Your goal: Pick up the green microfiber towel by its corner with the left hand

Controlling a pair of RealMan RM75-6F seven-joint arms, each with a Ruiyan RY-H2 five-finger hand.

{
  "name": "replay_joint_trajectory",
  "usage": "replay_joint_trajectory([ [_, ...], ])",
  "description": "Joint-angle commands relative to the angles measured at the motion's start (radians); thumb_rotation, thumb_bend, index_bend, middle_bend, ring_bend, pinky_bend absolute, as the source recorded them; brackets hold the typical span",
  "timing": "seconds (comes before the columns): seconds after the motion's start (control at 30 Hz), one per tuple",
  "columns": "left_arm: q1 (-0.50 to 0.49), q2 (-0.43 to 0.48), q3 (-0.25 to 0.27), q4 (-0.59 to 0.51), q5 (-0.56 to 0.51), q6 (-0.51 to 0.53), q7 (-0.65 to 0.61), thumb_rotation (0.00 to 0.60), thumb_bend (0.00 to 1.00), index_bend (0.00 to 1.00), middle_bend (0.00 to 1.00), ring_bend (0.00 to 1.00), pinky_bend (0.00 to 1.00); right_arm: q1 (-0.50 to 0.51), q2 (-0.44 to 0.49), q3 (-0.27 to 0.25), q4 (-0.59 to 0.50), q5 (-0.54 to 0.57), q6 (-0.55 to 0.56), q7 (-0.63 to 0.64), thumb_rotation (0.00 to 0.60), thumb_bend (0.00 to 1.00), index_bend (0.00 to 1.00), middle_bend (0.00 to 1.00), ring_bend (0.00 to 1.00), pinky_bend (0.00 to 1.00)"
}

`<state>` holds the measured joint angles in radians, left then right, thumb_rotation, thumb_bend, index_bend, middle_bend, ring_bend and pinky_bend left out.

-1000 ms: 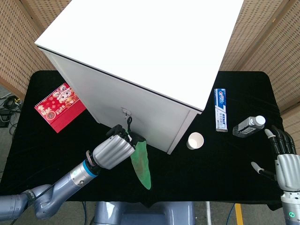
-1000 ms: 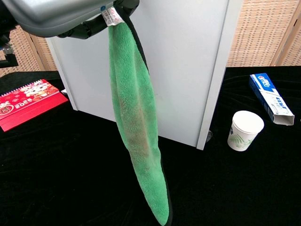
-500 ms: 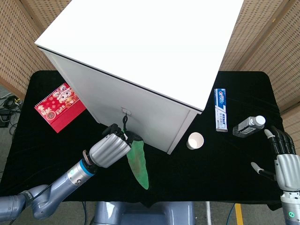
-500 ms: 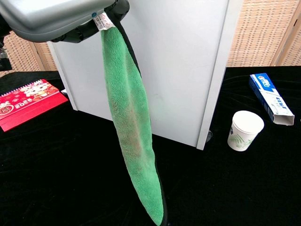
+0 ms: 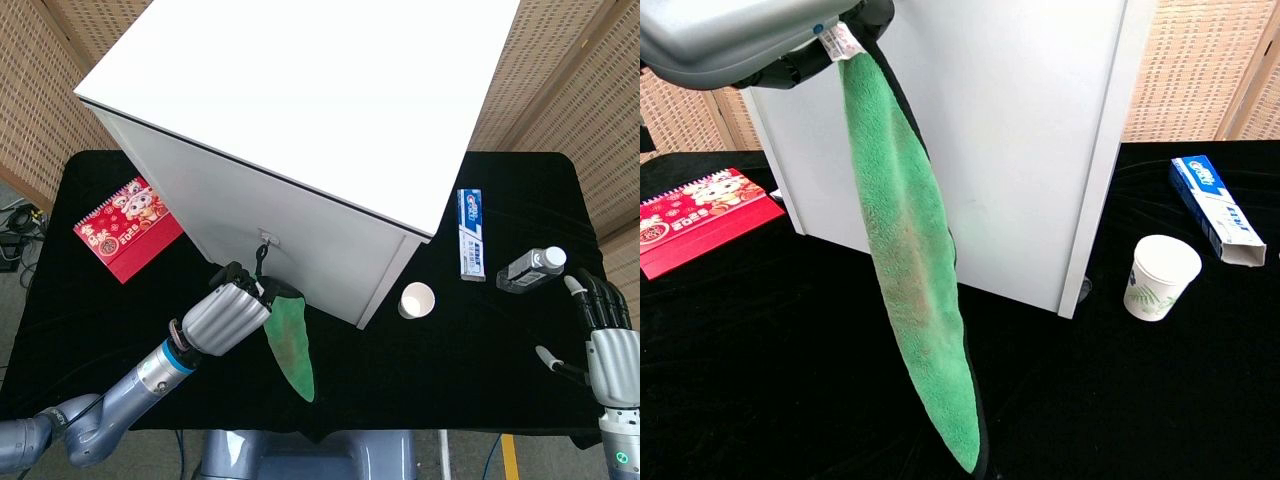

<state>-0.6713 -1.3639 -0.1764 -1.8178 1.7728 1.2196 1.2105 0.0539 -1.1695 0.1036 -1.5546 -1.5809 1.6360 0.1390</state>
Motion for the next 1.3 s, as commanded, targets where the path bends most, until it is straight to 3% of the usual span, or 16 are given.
replay_joint_trajectory([
  [0.03, 0.006, -0.005, -0.001, 0.012, 0.011, 0.015, -0.013, 0.600, 0.60, 0.67, 0.96, 0.87, 0.79, 0.001, -0.001, -0.001, 0.000, -0.001, -0.003, -0.003, 0.600, 0.17, 0.02, 0.00, 0.00, 0.00],
  [0.3, 0.022, -0.012, 0.010, 0.047, 0.033, 0.032, -0.037, 0.600, 0.60, 0.67, 0.96, 0.87, 0.79, 0.001, -0.001, -0.001, -0.001, 0.001, -0.003, 0.000, 0.600, 0.17, 0.02, 0.00, 0.00, 0.00],
  [0.5, 0.049, -0.005, 0.032, 0.044, -0.031, -0.015, 0.016, 0.600, 0.59, 0.67, 0.96, 0.87, 0.79, 0.001, 0.000, -0.001, -0.002, -0.002, -0.002, 0.007, 0.600, 0.17, 0.02, 0.00, 0.00, 0.00],
  [0.53, 0.052, -0.008, 0.032, 0.043, -0.036, -0.015, 0.022, 0.600, 0.56, 0.65, 0.96, 0.87, 0.79, 0.001, -0.001, -0.002, -0.002, -0.003, -0.001, 0.006, 0.600, 0.17, 0.02, 0.00, 0.00, 0.00],
  [0.57, 0.055, -0.011, 0.031, 0.042, -0.038, -0.012, 0.025, 0.600, 0.47, 0.60, 0.95, 0.87, 0.78, 0.001, -0.001, -0.002, -0.001, -0.003, 0.000, 0.005, 0.600, 0.17, 0.02, 0.00, 0.00, 0.00],
  [0.63, 0.061, -0.016, 0.028, 0.041, -0.033, 0.005, 0.031, 0.600, 0.22, 0.44, 0.92, 0.85, 0.77, 0.001, -0.002, -0.001, 0.000, -0.002, -0.001, 0.004, 0.600, 0.17, 0.02, 0.00, 0.00, 0.00],
  [0.67, 0.065, -0.018, 0.024, 0.042, -0.020, 0.023, 0.037, 0.600, 0.09, 0.34, 0.86, 0.81, 0.74, 0.001, -0.003, -0.001, 0.000, 0.000, -0.002, 0.004, 0.600, 0.17, 0.01, 0.00, 0.00, 0.00],
  [0.7, 0.068, -0.019, 0.024, 0.042, -0.013, 0.032, 0.036, 0.600, 0.02, 0.26, 0.77, 0.75, 0.71, 0.001, -0.003, 0.000, 0.000, 0.001, -0.003, 0.004, 0.600, 0.17, 0.01, 0.00, 0.00, 0.00],
  [0.77, 0.080, -0.021, 0.022, 0.035, -0.003, 0.059, 0.029, 0.600, 0.00, 0.17, 0.56, 0.61, 0.61, 0.002, -0.005, 0.000, 0.001, 0.002, -0.005, 0.005, 0.600, 0.17, 0.01, 0.00, 0.00, 0.00],
  [0.83, 0.089, -0.023, 0.024, 0.025, -0.002, 0.072, 0.023, 0.600, 0.00, 0.13, 0.32, 0.43, 0.43, 0.003, -0.006, -0.001, 0.002, 0.001, -0.006, 0.004, 0.600, 0.17, 0.01, 0.00, 0.00, 0.00],
  [0.9, 0.102, -0.025, 0.026, 0.011, -0.001, 0.090, 0.012, 0.600, 0.00, 0.08, 0.08, 0.19, 0.20, 0.003, -0.007, -0.002, 0.003, -0.001, -0.006, 0.001, 0.600, 0.17, 0.01, 0.00, 0.00, 0.00],
  [1.0, 0.119, -0.027, 0.040, -0.004, 0.011, 0.118, -0.035, 0.600, 0.00, 0.01, 0.00, 0.01, 0.02, 0.003, -0.007, -0.003, 0.003, -0.003, -0.004, -0.002, 0.600, 0.17, 0.00, 0.00, 0.00, 0.00],
  [1.13, 0.179, -0.023, 0.096, -0.015, 0.057, 0.207, -0.161, 0.600, 0.00, 0.00, 0.00, 0.00, 0.00, 0.002, -0.007, -0.002, 0.003, -0.002, -0.003, -0.003, 0.600, 0.17, 0.00, 0.00, 0.00, 0.00],
  [1.3, 0.279, -0.019, 0.173, 0.057, 0.106, 0.353, -0.345, 0.600, 0.00, 0.00, 0.00, 0.00, 0.00, 0.001, -0.009, -0.004, 0.006, -0.004, -0.002, -0.009, 0.600, 0.17, 0.00, 0.00, 0.00, 0.00],
])
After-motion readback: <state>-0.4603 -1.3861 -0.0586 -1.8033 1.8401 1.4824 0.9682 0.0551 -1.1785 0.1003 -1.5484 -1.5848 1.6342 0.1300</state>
